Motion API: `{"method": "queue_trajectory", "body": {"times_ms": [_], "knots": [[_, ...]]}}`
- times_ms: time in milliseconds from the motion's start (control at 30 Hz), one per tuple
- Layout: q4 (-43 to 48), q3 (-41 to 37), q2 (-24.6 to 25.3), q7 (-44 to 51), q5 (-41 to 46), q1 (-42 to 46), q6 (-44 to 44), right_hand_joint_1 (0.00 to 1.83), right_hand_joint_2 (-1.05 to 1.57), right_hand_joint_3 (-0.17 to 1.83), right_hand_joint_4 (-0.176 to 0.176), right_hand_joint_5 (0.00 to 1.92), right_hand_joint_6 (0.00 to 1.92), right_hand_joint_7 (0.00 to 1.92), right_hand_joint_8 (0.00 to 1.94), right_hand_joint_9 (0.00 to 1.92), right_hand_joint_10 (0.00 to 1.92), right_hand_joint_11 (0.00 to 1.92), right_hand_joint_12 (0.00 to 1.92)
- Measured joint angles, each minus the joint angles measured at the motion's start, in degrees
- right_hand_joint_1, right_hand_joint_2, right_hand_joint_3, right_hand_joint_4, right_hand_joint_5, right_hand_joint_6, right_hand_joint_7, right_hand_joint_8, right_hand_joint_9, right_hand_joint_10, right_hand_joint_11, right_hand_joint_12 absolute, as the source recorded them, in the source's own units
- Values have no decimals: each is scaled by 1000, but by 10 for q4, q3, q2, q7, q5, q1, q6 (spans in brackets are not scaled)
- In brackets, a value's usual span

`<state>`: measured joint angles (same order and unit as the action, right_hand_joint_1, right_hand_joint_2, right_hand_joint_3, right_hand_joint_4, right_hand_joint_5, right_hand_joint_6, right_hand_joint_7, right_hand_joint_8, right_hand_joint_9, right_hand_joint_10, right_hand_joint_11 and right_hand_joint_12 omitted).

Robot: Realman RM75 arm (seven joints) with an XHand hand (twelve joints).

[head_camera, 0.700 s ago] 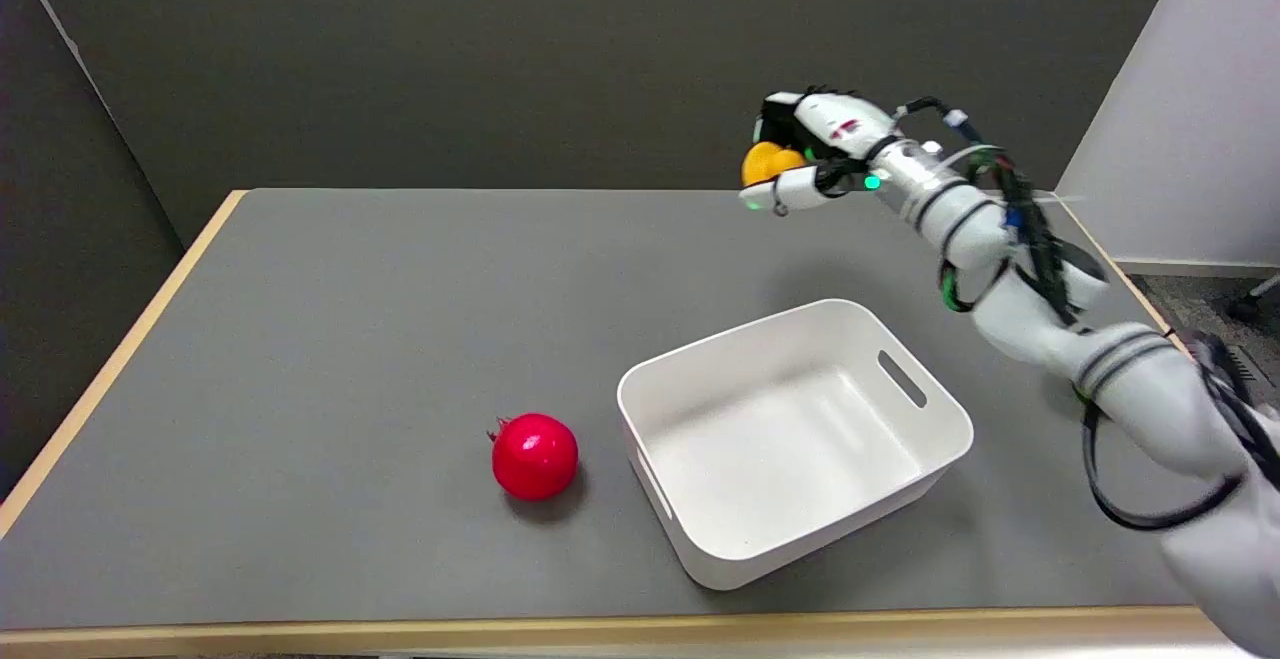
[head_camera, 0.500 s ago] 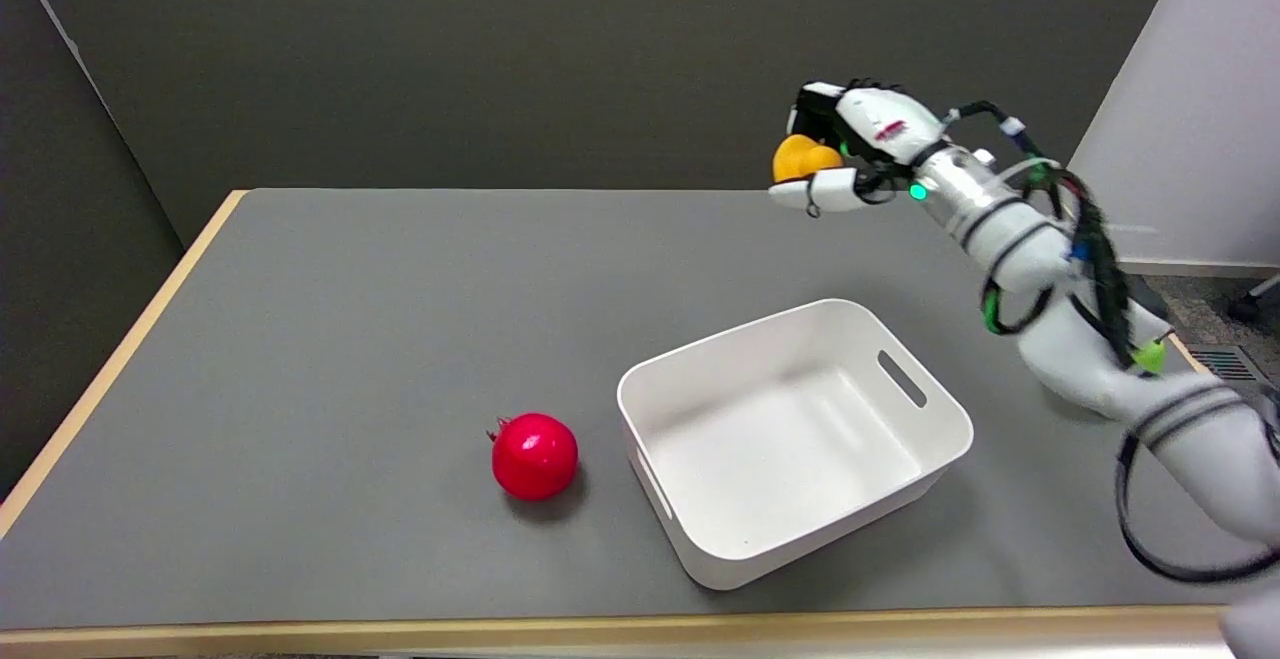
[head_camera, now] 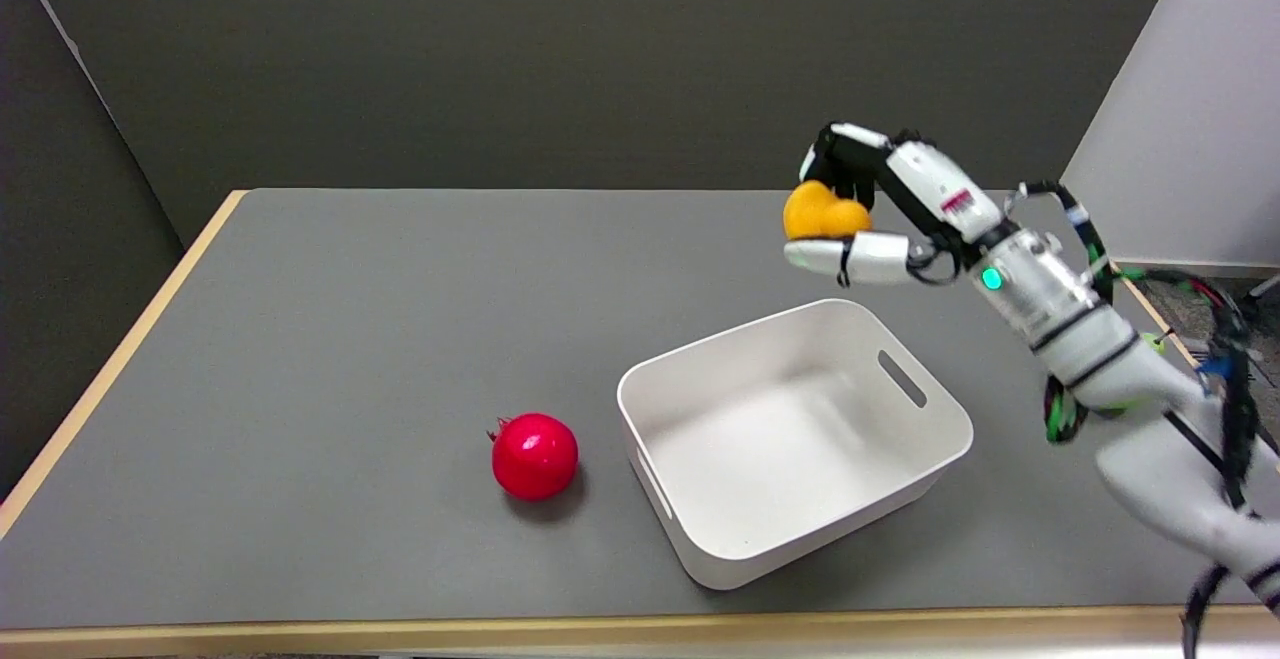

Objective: Place the yellow duck into the white box.

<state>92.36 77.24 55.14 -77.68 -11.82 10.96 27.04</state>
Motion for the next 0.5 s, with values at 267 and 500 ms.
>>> {"method": "queue_trajectory", "body": {"times_ms": [267,500], "knots": [[-9,-17,11,1,70,93,82,1210,1142,216,-176,596,1411,891,1372,836,1396,641,1921],[-40,-16,12,2,107,135,129,646,578,954,-12,97,401,78,288,5,607,-1,1068]]}}
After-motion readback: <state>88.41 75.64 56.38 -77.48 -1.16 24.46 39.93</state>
